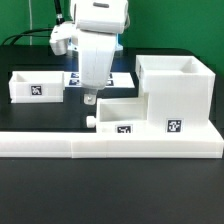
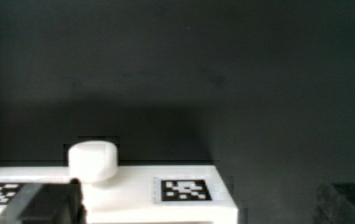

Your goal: Assemble drawer

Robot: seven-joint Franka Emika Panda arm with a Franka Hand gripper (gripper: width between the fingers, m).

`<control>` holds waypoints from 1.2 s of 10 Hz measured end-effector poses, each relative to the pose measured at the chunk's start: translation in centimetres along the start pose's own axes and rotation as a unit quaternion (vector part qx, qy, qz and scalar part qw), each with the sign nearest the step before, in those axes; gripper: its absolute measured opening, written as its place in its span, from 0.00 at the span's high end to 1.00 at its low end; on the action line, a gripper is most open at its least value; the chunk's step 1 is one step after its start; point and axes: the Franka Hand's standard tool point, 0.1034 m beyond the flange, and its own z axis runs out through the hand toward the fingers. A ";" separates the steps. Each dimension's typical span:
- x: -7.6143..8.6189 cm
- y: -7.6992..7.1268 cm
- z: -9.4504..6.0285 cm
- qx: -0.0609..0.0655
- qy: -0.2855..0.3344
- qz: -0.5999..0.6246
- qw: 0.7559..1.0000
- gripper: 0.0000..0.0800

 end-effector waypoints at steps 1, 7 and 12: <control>-0.5 -0.1 0.4 0.003 0.013 -0.018 1.000 0.19; -2.6 1.6 3.0 0.028 0.148 -0.014 0.988 0.19; 2.0 1.4 3.3 0.054 0.172 0.025 0.983 0.19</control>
Offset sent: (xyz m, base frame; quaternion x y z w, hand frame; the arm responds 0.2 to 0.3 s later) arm 0.0241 0.0189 -0.0114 0.0192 0.2015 0.0019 0.9793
